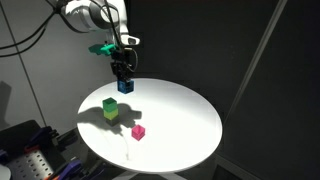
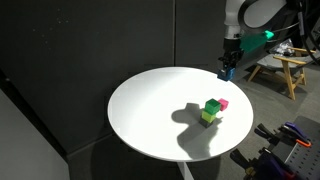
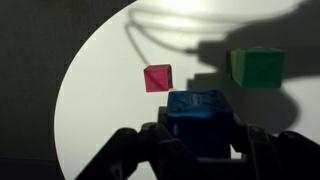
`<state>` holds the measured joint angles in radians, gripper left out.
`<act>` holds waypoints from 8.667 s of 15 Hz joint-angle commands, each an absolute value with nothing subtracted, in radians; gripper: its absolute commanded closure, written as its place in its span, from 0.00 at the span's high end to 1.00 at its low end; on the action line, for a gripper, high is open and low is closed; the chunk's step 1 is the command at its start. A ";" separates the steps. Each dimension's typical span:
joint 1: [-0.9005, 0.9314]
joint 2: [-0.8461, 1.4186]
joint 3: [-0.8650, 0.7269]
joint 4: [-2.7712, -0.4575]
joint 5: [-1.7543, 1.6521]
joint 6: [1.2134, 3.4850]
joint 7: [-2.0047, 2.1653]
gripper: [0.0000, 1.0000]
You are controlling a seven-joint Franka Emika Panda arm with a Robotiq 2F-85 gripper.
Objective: Pick up the blue block and put it on the pink block
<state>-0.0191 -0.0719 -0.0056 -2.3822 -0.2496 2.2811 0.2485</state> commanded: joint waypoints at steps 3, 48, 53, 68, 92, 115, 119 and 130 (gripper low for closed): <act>-0.055 -0.096 -0.033 -2.401 -0.245 2.306 0.246 0.32; -0.068 0.198 -0.124 -2.400 -0.228 2.563 0.249 0.32; -0.058 0.244 -0.141 -2.396 -0.239 2.633 0.261 0.32; -0.020 0.373 -0.188 -2.332 -0.228 2.683 0.256 0.32; -0.018 0.439 -0.202 -2.301 -0.245 2.712 0.171 0.32; 0.017 0.363 -0.240 -2.333 -0.250 2.673 0.193 1.00; 0.017 0.331 -0.240 -2.337 -0.252 2.630 0.203 1.00; -0.015 0.168 -0.170 -2.402 -0.221 2.498 0.152 1.00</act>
